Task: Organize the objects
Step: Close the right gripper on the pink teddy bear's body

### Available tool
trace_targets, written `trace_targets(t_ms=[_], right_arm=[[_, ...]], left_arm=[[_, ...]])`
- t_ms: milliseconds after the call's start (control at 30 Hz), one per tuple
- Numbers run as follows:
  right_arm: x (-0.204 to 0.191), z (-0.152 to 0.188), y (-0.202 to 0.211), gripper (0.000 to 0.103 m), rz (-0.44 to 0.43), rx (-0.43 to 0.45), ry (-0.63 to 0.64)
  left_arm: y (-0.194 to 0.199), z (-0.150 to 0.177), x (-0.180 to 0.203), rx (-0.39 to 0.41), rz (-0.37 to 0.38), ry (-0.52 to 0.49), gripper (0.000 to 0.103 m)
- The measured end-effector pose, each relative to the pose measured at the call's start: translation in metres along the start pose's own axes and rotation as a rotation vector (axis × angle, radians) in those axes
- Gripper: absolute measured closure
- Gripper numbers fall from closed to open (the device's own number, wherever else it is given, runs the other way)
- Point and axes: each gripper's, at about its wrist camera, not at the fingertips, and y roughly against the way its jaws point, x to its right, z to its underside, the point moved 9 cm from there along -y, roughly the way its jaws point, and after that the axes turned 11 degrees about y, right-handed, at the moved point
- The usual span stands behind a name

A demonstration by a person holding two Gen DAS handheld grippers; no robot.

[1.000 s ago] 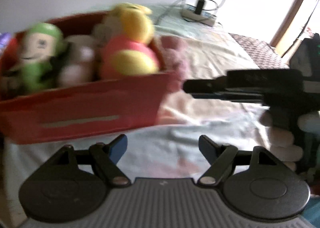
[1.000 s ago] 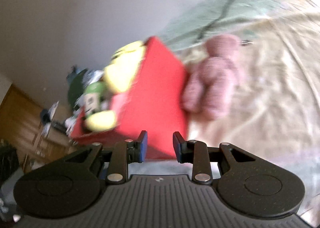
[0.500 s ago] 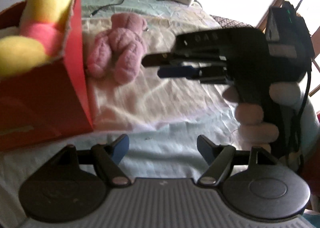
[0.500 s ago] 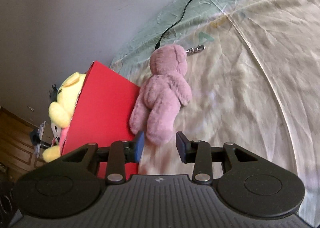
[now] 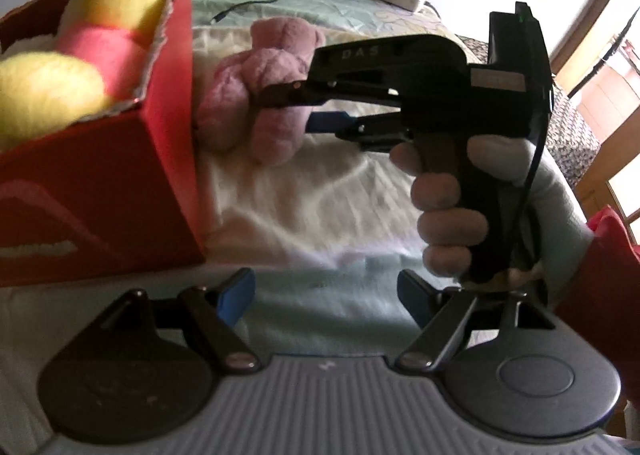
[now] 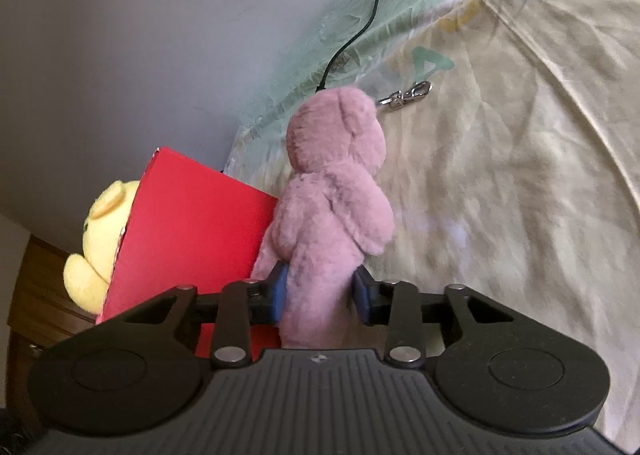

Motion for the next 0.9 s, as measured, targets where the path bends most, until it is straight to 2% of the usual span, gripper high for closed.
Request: trace_targets(t_ms=[133,300,433,567,700,800,900], right_arm=[[0.002,-0.008,0.028,0.073,-0.015,0.043,0.001],[0.011,-0.015,0.092,0.074,0.023,0.054,0.061],[0.016,-0.008,0.143,0.074,0.133,0.031,0.177],[0.012,0.002,0.176,0.074,0.247,0.003,0.346],[0.006,0.023,0.183,0.074,0.278,-0.046,0.467],[-0.013,0.037,0.171,0.073,0.251,-0.074,0.579],[-0.034,0.047,0.158,0.073,0.168,-0.104,0.628]], left_arm=[[0.002,-0.003,0.006,0.001,0.009,0.004,0.023],[0.008,-0.008,0.023,-0.002,0.053,-0.035,0.022],[0.008,-0.009,0.037,-0.019,0.101,-0.06,0.022],[0.009,-0.008,0.05,-0.036,0.159,-0.074,0.022],[0.015,-0.005,0.057,-0.038,0.181,-0.094,0.022],[0.024,-0.001,0.053,-0.033,0.17,-0.097,0.022],[0.033,0.004,0.04,-0.032,0.147,-0.058,0.022]])
